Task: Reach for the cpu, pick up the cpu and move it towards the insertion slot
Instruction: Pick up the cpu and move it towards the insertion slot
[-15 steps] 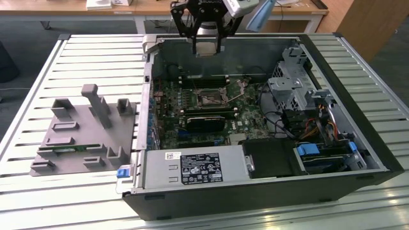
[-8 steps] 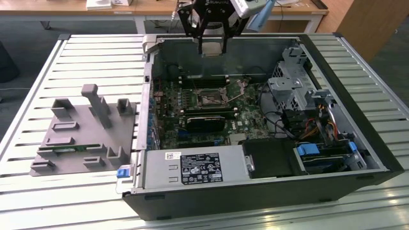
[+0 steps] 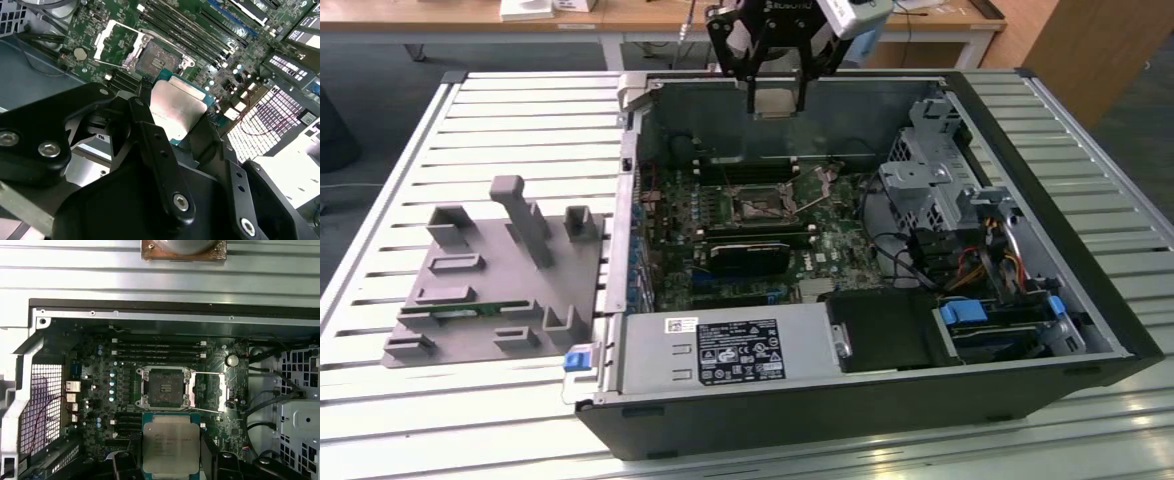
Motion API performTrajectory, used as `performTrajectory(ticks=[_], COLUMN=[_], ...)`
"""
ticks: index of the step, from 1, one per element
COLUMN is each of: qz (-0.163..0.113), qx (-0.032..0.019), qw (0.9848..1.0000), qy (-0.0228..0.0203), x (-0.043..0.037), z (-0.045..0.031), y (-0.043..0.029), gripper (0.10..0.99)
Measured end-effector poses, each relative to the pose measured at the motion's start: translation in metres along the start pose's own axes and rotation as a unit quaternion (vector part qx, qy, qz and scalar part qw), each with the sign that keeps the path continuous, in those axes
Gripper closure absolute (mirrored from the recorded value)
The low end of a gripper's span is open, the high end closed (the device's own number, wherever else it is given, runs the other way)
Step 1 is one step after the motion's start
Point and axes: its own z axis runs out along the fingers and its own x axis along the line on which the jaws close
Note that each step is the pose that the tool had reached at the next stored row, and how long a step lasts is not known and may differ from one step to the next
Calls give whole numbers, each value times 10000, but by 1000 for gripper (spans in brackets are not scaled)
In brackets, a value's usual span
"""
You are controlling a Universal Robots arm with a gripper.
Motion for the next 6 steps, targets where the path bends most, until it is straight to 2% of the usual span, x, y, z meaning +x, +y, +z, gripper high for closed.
performTrajectory(ticks=[6], qz=[1], qx=[0], qw=[10000], qy=[0], x=[-3], z=[1], y=[2], gripper=[541])
